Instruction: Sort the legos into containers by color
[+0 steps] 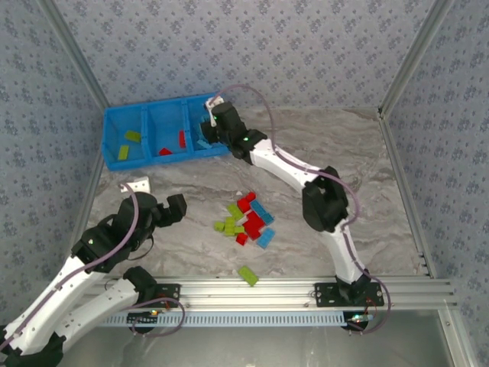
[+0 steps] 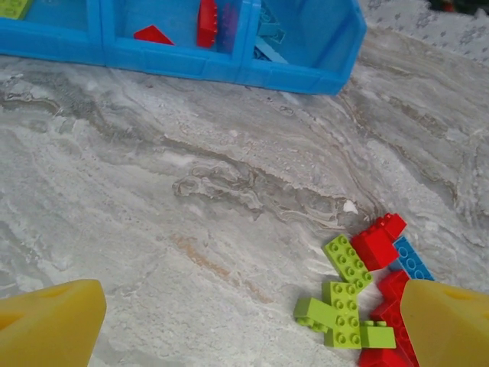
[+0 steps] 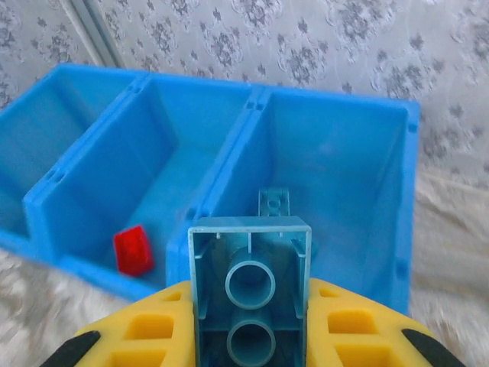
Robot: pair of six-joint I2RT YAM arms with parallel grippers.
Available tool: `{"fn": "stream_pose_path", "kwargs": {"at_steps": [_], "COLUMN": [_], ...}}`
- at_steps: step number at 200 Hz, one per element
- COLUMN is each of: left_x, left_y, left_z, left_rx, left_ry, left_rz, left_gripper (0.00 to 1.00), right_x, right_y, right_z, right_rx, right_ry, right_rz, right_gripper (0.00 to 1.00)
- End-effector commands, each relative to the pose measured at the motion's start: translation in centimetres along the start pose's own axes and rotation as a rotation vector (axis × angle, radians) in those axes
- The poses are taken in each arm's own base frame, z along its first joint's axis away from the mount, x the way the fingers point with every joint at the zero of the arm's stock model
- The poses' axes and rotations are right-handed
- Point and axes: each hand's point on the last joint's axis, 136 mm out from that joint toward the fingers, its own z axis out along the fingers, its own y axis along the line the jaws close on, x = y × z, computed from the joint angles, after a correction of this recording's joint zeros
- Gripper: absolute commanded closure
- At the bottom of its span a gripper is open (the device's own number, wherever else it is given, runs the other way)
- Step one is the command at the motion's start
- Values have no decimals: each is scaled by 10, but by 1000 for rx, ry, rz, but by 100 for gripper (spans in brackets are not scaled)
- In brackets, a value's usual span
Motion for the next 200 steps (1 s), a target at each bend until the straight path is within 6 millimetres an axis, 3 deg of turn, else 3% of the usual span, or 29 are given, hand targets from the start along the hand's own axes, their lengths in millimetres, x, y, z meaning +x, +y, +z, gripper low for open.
{"fn": "stream_pose_path", "kwargs": {"at_steps": [1, 27, 48, 60, 82, 107, 126, 144, 145, 155, 172, 200], "left_x": [-5, 0, 4, 7, 13, 26, 42, 70, 72, 90, 126, 186], "left_y": [4, 6, 4, 2, -2, -16, -38, -70, -72, -86, -111, -125], "left_z": [-7, -6, -5, -5, -3, 0, 2, 6, 7, 7, 6, 19], "left_rx": [-19, -25, -16, -4, 19, 85, 180, 308, 313, 350, 418, 375], "left_ry": [-8, 9, 27, 42, 73, 142, 244, 364, 367, 413, 489, 674], "left_rz": [-16, -17, -23, -25, -29, -21, -29, 2, 6, 70, 237, 424], "left_gripper": [1, 1, 1, 1, 1, 1, 1, 1, 1, 1, 1, 1], "right_x": [13, 15, 16, 9, -12, -38, -47, -53, -43, -44, -26, 6], "right_y": [-6, -7, -8, -8, -5, 7, 9, 0, -2, -9, -29, -62], "right_z": [40, 69, 81, 80, 62, 24, -16, -60, -59, -87, -130, -190], "right_rx": [55, 67, 69, 63, 37, -17, -31, -14, -11, -1, 44, 98], "right_ry": [-4, -13, -30, -45, -50, -27, 24, 47, 70, 69, 92, 121], "right_rz": [-84, -117, -123, -121, -113, -113, -117, -98, -101, -91, -78, 8], "right_gripper": [77, 75, 56, 44, 41, 39, 35, 30, 30, 25, 15, 8]}}
